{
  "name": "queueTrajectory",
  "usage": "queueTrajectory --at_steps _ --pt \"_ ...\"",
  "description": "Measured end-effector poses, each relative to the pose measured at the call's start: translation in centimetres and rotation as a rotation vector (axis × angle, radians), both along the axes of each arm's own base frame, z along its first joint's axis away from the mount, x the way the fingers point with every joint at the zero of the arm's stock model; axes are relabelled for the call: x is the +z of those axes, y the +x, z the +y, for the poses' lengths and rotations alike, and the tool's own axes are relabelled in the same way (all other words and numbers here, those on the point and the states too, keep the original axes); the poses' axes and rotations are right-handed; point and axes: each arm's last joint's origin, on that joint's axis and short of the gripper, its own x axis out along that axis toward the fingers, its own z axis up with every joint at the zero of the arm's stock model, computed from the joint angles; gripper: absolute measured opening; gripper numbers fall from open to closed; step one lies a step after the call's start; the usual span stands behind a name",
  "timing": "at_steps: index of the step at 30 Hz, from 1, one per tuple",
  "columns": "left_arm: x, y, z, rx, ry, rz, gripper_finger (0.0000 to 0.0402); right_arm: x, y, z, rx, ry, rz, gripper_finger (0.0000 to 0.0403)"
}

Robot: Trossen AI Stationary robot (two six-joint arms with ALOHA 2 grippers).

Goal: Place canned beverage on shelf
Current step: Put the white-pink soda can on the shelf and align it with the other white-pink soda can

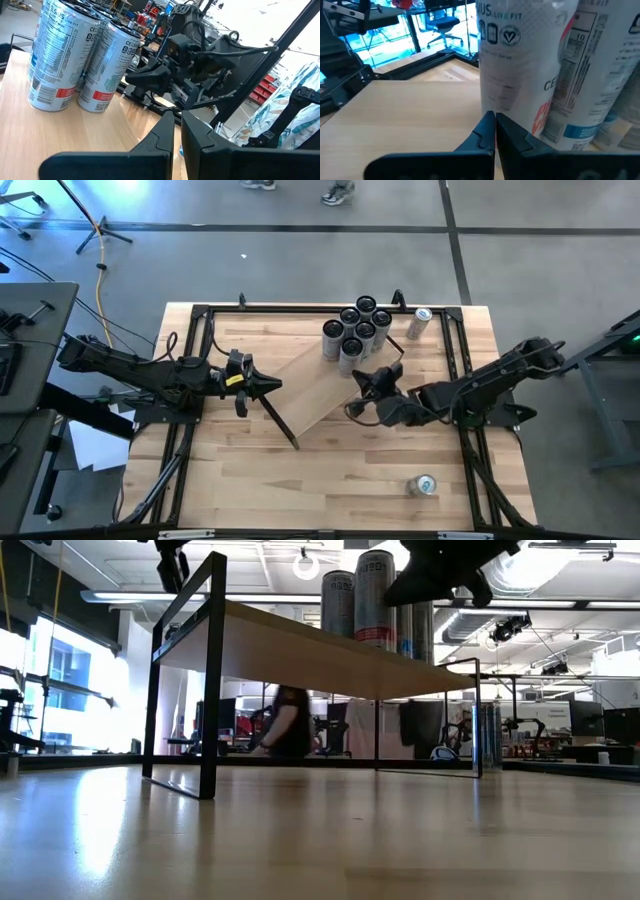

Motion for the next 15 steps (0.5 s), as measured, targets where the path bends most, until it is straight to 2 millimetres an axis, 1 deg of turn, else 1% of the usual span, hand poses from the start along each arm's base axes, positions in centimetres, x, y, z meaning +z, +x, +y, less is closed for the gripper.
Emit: queueTrajectory --at_steps 5,15 --pt "0.0 0.0 0.0 0.0 -0.015 -0.001 0.0007 -0.09 0.1 -0.09 0.045 -0.004 0.037 0.0" --pt "0.0 0.0 0.0 0.0 -0.02 -0.001 0.0007 -0.11 0.15 -0.52 0.017 -0.02 0.044 0.0"
